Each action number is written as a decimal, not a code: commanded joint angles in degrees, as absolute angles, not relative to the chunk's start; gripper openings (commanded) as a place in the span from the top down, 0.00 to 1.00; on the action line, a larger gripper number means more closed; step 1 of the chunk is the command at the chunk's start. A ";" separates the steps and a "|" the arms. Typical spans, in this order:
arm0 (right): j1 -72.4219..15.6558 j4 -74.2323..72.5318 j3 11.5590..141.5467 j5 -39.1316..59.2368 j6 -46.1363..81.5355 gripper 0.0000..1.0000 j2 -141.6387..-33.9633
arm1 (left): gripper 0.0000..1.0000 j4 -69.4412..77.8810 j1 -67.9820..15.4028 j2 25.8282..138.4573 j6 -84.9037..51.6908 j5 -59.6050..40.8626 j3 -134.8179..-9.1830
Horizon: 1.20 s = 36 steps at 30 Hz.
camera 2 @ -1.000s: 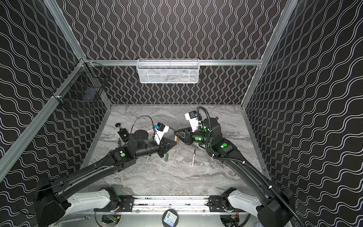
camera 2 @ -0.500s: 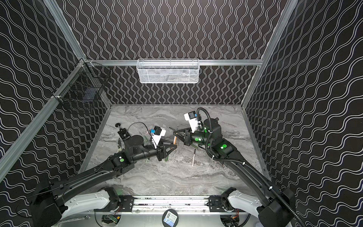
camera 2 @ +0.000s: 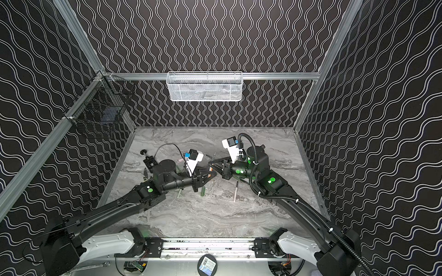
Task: Insert the pens into the pen caps
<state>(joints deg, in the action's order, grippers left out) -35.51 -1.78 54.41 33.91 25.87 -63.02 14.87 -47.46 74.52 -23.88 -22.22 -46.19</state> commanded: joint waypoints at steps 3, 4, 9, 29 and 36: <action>-35.62 -3.32 55.04 34.42 26.66 0.80 -63.15 | 1.00 11.99 -47.61 73.33 -20.62 -21.97 -47.39; -35.79 -3.41 55.40 34.41 26.81 0.65 -63.11 | 1.00 11.20 -47.64 72.98 -20.00 -20.97 -47.61; -35.77 -1.46 59.42 30.68 27.40 0.42 -61.48 | 1.00 6.46 -47.56 69.32 -18.10 -9.42 -48.89; -34.48 16.34 68.25 6.18 31.39 0.54 -98.34 | 1.00 -1.33 -46.66 56.11 -4.94 17.51 -49.98; -40.37 27.93 82.10 -7.96 28.97 0.44 -114.76 | 0.99 -1.18 -46.64 55.67 -6.68 18.69 -48.93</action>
